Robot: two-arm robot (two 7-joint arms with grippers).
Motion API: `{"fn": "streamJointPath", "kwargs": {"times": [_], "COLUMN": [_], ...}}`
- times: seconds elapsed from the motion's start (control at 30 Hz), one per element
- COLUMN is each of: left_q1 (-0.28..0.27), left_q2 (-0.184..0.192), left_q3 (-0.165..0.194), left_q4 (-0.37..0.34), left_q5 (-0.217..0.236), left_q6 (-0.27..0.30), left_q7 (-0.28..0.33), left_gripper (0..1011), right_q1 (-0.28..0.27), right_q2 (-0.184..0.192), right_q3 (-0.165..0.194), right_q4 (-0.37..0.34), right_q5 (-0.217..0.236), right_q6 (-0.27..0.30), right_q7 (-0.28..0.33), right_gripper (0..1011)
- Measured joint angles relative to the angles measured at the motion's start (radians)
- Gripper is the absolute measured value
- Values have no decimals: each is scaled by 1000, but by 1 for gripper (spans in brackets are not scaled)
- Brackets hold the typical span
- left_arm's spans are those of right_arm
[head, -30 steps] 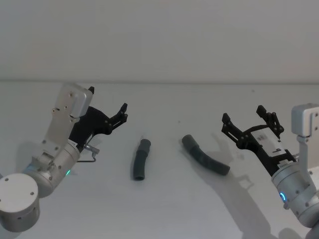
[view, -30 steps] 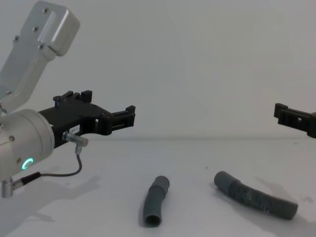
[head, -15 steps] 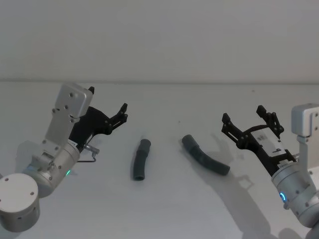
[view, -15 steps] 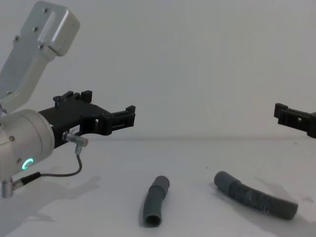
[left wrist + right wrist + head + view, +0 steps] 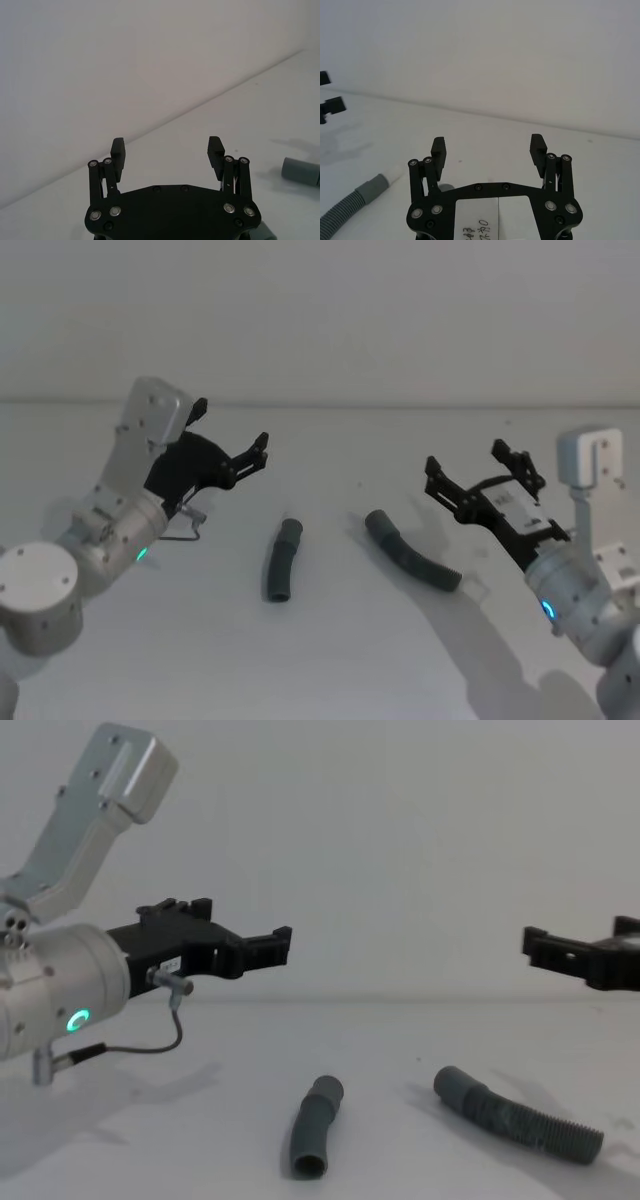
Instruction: Use both hands to pick up one end of the pipe from the table, align the ends, and insert them.
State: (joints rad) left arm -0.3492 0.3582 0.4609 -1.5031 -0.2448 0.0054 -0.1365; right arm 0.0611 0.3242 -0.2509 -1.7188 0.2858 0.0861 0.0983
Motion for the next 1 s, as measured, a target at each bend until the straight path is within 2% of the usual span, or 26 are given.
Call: {"fn": "streamJointPath", "kwargs": {"times": [0.1, 0.13, 0.23, 0.33, 0.5, 0.53, 0.73, 1.0], "left_q1": [-43, -43, -84, -98, -118, -118, -91, -20], "left_q2": [-11, -11, -21, -26, -37, -38, -56, -77], "left_q3": [3, 3, 3, 3, -4, -5, -21, -39], "left_q4": [40, 40, 68, 75, 69, 66, 3, -85], "left_q5": [-23, -23, -47, -60, -86, -88, -98, -94], "left_q6": [18, 18, 58, 88, 174, 181, 280, 365], "left_q7": [-50, -50, -90, -105, -116, -115, -62, 36], "left_gripper": [1001, 1001, 1001, 1001, 1001, 1001, 1001, 1001], "right_q1": [49, 49, 93, 117, 167, 167, 186, 173], "right_q2": [-6, -6, -7, -5, 4, 4, 4, -11], "right_q3": [-14, -14, -25, -29, -34, -34, -32, -26], "right_q4": [34, 34, 61, 73, 90, 90, 95, 89], "right_q5": [1, 1, 5, 10, 28, 28, 52, 68], "right_q6": [33, 33, 71, 101, 174, 174, 226, 256], "right_q7": [24, 24, 51, 71, 110, 110, 125, 115], "right_gripper": [1001, 1001, 1001, 1001, 1001, 1001, 1001, 1001]}}
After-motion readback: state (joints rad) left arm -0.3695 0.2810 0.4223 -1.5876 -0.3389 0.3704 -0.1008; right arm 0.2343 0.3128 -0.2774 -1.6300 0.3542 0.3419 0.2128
